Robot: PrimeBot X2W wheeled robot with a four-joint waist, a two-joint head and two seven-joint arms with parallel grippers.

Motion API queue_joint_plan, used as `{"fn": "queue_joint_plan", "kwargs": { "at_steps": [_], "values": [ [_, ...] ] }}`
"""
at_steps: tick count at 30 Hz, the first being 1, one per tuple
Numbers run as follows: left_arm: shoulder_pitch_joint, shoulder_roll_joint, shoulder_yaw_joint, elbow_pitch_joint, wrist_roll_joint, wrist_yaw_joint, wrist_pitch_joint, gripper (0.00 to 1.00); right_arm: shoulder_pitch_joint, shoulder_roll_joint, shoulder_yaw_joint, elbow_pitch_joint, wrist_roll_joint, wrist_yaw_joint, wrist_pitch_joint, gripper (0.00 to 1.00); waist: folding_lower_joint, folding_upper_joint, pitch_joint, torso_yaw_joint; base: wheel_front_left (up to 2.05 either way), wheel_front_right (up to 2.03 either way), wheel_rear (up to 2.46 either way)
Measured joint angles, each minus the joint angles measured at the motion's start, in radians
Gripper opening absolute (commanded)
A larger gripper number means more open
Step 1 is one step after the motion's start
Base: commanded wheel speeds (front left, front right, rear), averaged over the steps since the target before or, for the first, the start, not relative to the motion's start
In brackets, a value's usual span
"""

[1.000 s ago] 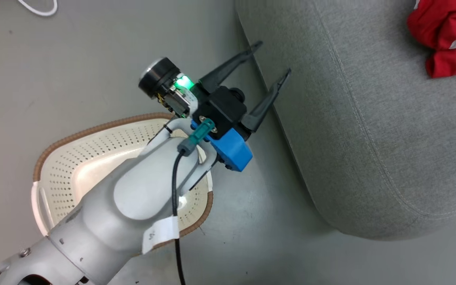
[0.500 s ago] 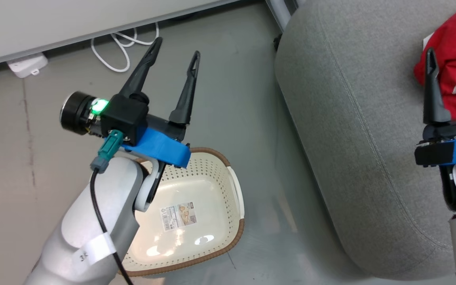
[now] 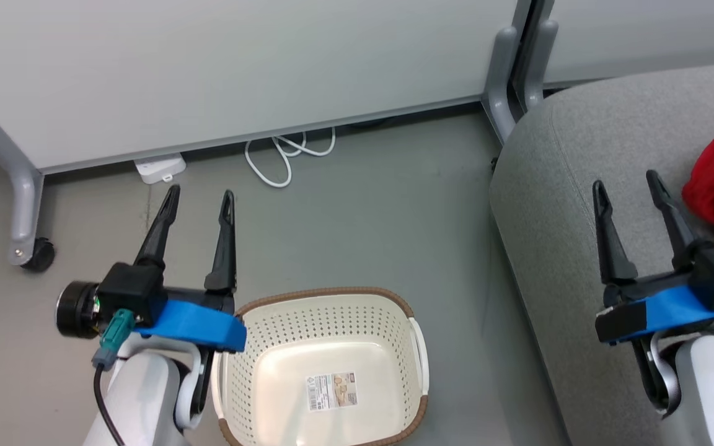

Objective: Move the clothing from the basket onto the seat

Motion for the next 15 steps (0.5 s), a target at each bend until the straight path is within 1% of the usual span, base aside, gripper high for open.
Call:
{"fn": "queue_joint_plan", "kwargs": {
  "at_steps": [9,15],
  "values": [
    [0.146,-0.045,0.118,-0.005,0.043,-0.045,-0.001,1.0,0.132,0.027,-0.025,0.022,0.01,0.0,0.0,1.0,0.0,0.0,-0.103,0.038,0.0,0.0,0.0],
    [0.204,-0.066,0.156,0.007,0.068,-0.075,-0.001,1.0,0.19,0.044,-0.036,0.021,0.019,0.0,0.0,1.0,0.0,0.0,-0.139,0.051,0.0,0.0,0.0]
  ]
}}
